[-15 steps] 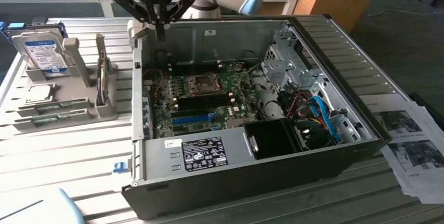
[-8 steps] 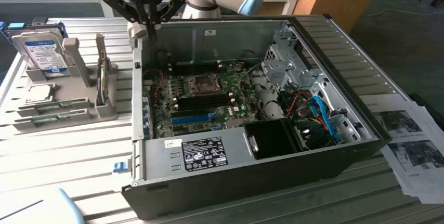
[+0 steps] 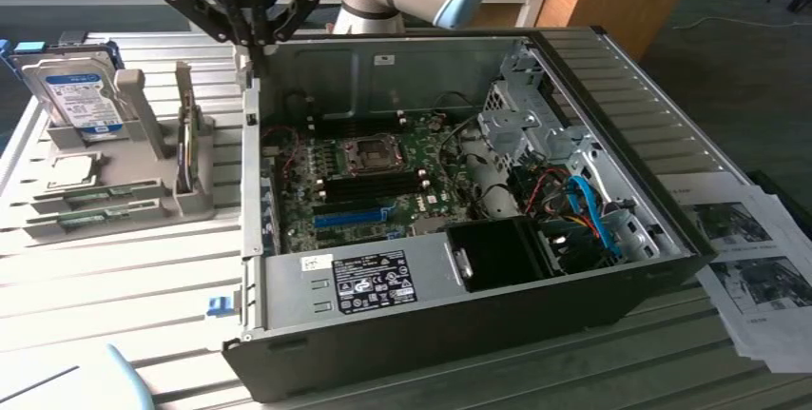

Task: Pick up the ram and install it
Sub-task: 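Reach for the ram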

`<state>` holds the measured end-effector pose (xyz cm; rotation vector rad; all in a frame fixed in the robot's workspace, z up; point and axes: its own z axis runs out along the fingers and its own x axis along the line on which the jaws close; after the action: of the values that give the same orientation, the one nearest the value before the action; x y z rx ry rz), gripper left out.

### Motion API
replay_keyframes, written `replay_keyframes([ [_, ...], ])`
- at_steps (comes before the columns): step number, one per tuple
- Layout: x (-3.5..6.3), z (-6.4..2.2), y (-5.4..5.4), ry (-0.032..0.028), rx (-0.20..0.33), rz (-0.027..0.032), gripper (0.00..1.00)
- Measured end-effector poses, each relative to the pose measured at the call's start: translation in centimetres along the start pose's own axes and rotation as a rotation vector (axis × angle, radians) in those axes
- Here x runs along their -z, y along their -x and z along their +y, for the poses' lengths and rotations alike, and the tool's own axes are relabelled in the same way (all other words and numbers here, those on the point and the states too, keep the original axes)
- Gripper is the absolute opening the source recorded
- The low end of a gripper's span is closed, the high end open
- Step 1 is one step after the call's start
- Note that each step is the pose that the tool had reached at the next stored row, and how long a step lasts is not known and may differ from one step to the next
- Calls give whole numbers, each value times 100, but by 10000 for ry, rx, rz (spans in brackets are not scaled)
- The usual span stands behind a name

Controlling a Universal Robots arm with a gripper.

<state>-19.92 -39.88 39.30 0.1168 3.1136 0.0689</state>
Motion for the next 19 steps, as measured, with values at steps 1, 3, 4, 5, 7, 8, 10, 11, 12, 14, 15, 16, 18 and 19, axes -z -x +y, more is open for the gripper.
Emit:
replay_keyframes([
  [1,1,-2,-24,-1,1,0,9],
  [3,2,-6,-77,0,2,0,9],
  [4,2,-8,-104,0,2,0,9],
  [5,3,-10,-133,-1,1,0,9],
  [7,4,-15,-197,0,-1,0,9],
  [8,5,-17,-228,-1,1,0,9],
  [10,7,-22,-291,0,2,0,9],
  [11,7,-25,-323,0,1,0,9],
  [12,8,-27,-353,0,0,0,9],
  [14,9,-31,-414,0,0,0,9],
  [15,9,-33,-443,0,1,0,9],
  [16,10,-35,-470,0,1,0,9],
  [18,11,-40,-524,-1,1,1,9],
  [19,12,-41,-549,-1,0,0,9],
])
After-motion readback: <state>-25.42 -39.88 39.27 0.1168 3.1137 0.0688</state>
